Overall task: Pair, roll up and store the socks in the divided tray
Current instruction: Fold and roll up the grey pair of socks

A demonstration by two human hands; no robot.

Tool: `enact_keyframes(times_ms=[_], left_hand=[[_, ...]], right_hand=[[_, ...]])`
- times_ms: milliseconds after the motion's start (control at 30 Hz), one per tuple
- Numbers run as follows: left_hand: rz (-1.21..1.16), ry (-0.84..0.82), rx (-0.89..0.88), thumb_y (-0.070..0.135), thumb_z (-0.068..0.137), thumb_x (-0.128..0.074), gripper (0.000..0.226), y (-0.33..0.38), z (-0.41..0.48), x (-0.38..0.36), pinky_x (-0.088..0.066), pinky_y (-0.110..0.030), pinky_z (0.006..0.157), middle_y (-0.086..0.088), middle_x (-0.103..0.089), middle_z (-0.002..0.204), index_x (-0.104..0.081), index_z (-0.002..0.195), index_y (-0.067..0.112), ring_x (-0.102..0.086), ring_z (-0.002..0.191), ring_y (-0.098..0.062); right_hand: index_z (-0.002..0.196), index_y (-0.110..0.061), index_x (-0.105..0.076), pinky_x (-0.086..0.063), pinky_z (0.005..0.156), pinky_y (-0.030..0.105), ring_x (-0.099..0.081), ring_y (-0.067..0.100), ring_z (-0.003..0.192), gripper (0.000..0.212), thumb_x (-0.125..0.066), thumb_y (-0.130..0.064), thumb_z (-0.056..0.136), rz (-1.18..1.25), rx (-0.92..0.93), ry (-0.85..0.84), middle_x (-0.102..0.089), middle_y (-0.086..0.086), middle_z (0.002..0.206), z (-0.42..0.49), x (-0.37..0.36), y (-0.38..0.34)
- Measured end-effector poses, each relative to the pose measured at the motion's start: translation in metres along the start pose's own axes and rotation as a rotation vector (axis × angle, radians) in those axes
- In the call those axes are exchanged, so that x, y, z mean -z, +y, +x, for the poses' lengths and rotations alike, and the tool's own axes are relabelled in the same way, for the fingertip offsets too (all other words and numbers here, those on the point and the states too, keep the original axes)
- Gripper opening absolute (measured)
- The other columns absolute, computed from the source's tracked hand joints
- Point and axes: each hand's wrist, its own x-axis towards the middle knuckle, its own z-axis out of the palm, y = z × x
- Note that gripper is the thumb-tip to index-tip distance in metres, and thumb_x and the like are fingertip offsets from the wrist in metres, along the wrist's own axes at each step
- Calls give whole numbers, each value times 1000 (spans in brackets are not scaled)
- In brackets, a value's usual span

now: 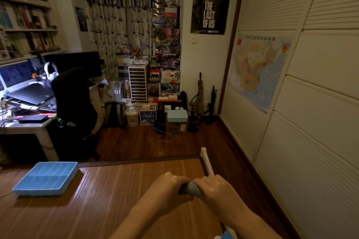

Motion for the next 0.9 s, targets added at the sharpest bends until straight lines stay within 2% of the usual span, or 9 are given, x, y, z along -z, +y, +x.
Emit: enact_keyframes(times_ms=[67, 167, 267, 367, 533, 633, 700, 833, 900], left_hand=[[54, 39, -6, 42, 99, -61, 35, 0, 0, -2, -50, -21, 100, 12, -68, 123, -57, 131, 32, -62, 109, 3], [138, 60, -27, 40, 102, -56, 37, 3, 1, -6, -44, -19, 103, 8, -66, 127, -54, 136, 26, -61, 114, -2], [156, 49, -15, 38, 103, -55, 37, 7, 2, -7, -38, -17, 101, 5, -63, 130, -53, 137, 24, -59, 118, -7], [131, 9, 10, 38, 102, -57, 37, 10, 2, -10, -37, -18, 98, 5, -60, 132, -51, 136, 25, -57, 118, -9], [163, -77, 10, 33, 104, -54, 35, 7, 2, -13, -39, -18, 95, 1, -61, 129, -50, 137, 22, -59, 114, -11], [191, -115, 13, 30, 105, -52, 34, 7, 2, -14, -43, -22, 102, -1, -62, 129, -50, 138, 20, -60, 116, -13], [190, -148, 21, 30, 105, -52, 35, 8, 2, -17, -44, -29, 106, -3, -62, 130, -50, 138, 19, -60, 117, -15], [69, -207, 68, 36, 102, -58, 38, 14, 1, -30, -47, -31, 105, 1, -61, 131, -51, 137, 25, -59, 117, -14], [-101, -189, 76, 37, 97, -66, 39, 12, -2, -36, -51, -30, 103, 8, -64, 127, -55, 133, 29, -61, 114, -6]], right_hand=[[141, -24, -49, -46, 102, 28, -57, 8, 116, 47, -59, -39, 98, 67, -73, -38, -61, -5, 131, 3, -3, -1], [152, -23, -33, -34, 115, 30, -45, 10, 132, 63, -60, -40, 97, 129, -174, -103, -47, -8, 146, 7, -5, -4], [140, -25, -46, -39, 110, 32, -51, 12, 124, 39, -55, -29, 101, 96, -188, -158, -55, -5, 135, 11, -6, -3], [134, -23, -50, -40, 106, 33, -54, 15, 118, 32, -51, -24, 103, 3, -144, -175, -59, -1, 130, 9, -10, -1], [135, -23, -50, -40, 106, 32, -54, 12, 117, 33, -51, -29, 103, 12, -110, -181, -59, -2, 129, 4, -18, -1], [143, -23, -44, -36, 109, 29, -51, 12, 124, 43, -52, -31, 102, 89, -135, -182, -55, -3, 135, -1, -25, -6], [142, -23, -45, -36, 109, 29, -51, 12, 124, 40, -51, -28, 103, 105, -147, -195, -56, -2, 136, -6, -30, -6], [139, -27, -48, -39, 108, 27, -52, 8, 122, 37, -53, -27, 102, 196, -236, -244, -58, -6, 134, -17, -33, -3], [134, -30, -53, -45, 103, 27, -56, 5, 116, 36, -59, -26, 99, 336, -343, -263, -61, -10, 127, -23, -36, -2]])
